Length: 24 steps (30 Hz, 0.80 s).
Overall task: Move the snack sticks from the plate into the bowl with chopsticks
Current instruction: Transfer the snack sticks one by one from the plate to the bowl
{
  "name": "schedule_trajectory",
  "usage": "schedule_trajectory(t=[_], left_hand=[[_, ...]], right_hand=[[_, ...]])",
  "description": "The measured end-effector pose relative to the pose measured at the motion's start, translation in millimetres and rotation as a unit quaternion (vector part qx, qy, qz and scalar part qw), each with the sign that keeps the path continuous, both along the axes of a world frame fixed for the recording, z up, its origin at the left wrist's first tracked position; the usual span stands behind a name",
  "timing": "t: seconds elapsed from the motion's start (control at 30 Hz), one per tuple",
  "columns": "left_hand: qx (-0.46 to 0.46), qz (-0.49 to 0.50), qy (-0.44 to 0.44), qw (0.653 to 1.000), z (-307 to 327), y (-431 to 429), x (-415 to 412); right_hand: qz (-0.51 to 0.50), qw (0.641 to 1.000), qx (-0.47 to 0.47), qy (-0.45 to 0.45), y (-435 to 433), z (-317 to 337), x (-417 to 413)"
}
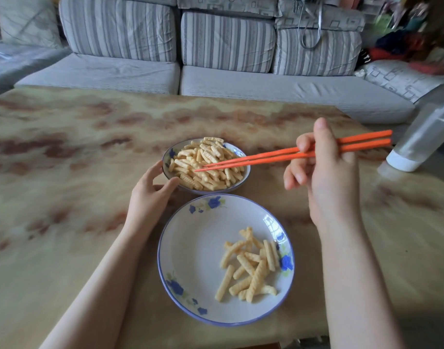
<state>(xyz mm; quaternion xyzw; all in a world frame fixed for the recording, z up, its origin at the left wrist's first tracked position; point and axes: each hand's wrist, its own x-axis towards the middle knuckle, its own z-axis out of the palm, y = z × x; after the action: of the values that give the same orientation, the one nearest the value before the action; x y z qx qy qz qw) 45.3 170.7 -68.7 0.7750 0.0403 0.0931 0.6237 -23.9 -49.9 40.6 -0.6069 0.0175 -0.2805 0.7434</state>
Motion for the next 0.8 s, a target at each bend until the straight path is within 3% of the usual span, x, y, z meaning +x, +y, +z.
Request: schedule_trajectory(t=[0.57, 0.8], left_hand=[[0.003, 0.006, -0.003, 1.000, -4, 1, 4], [0.012, 0.003, -0.008, 1.000, -5, 2, 5]], right_hand=[[0.076, 0.990, -0.119, 0.008, 37, -23, 11], [0.091, 0.991, -0.098, -0.008, -3, 5, -6]])
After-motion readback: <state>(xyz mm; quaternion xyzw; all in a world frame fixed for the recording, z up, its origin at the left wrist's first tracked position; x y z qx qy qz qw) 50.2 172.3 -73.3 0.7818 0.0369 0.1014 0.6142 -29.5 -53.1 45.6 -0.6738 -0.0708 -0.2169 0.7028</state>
